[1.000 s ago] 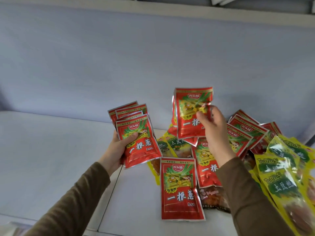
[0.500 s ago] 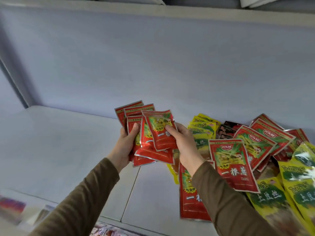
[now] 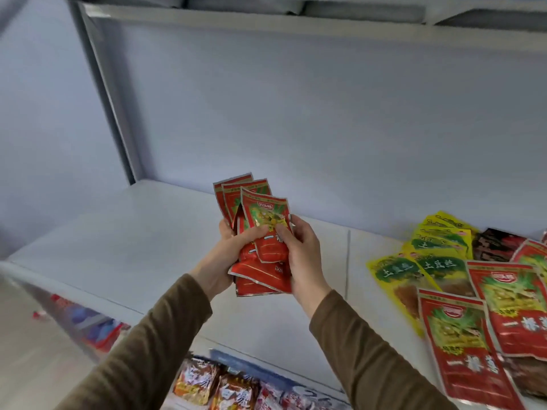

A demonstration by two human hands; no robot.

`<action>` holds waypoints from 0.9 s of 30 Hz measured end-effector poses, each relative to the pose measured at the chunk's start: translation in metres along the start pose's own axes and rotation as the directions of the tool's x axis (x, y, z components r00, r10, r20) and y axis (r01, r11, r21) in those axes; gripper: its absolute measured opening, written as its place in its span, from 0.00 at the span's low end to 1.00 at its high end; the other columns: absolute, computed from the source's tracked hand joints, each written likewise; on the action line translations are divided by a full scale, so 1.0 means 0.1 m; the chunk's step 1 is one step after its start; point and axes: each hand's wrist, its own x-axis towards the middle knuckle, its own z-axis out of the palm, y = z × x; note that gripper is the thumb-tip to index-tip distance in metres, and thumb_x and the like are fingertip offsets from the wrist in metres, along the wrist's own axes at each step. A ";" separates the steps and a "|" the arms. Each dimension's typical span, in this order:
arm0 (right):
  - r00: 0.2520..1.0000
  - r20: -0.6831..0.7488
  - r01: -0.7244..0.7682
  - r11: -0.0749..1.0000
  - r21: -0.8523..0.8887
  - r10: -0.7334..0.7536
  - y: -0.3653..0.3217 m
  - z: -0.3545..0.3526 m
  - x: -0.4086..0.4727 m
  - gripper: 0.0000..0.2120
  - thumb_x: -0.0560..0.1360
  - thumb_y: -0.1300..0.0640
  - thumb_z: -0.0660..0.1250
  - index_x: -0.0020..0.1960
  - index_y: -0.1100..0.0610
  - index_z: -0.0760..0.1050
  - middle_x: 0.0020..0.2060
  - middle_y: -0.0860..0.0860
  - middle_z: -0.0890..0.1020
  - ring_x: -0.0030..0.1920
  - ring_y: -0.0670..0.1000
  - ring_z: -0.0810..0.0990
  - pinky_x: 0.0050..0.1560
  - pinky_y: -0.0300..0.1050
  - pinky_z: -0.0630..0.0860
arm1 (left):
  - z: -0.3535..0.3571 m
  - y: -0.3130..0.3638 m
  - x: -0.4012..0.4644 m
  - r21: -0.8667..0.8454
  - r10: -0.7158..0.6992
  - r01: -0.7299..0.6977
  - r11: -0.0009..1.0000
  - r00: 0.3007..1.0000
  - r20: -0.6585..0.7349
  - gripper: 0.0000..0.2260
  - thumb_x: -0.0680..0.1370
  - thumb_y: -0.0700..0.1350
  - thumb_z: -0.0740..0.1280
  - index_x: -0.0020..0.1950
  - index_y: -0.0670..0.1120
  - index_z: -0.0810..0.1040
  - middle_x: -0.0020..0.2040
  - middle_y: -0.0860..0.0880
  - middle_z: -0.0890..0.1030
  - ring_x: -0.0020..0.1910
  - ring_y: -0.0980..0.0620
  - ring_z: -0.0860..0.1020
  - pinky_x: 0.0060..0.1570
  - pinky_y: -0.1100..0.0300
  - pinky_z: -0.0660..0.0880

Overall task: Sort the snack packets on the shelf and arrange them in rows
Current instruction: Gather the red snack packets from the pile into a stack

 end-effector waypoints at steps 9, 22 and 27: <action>0.961 0.075 -0.273 0.957 0.097 0.267 0.33 1.16 0.09 0.40 0.71 0.44 0.77 0.76 0.43 0.58 0.67 0.49 0.74 0.58 0.55 0.81 0.52 0.57 0.82 | -1.20 0.36 0.11 0.012 -0.025 0.025 1.000 0.999 -0.023 0.39 0.67 0.51 0.81 0.71 0.54 0.63 0.60 0.43 0.83 0.50 0.41 0.87 0.44 0.48 0.84; 0.889 0.266 -0.396 0.917 0.036 0.373 0.69 2.19 0.76 0.37 0.64 0.38 0.81 0.67 0.48 0.70 0.52 0.53 0.86 0.48 0.56 0.87 0.44 0.55 0.84 | -2.29 0.89 0.62 0.137 -0.143 0.146 0.980 0.989 -0.034 0.35 0.70 0.55 0.78 0.73 0.54 0.67 0.59 0.42 0.85 0.54 0.37 0.85 0.48 0.45 0.84; 0.947 0.159 -0.289 0.957 0.031 0.281 0.84 2.75 0.91 0.29 0.66 0.36 0.78 0.62 0.42 0.70 0.52 0.50 0.85 0.44 0.51 0.88 0.39 0.51 0.84 | -2.80 1.26 0.89 0.272 -0.219 0.211 0.939 0.976 0.000 0.28 0.71 0.56 0.77 0.67 0.53 0.72 0.56 0.43 0.87 0.53 0.39 0.86 0.43 0.49 0.84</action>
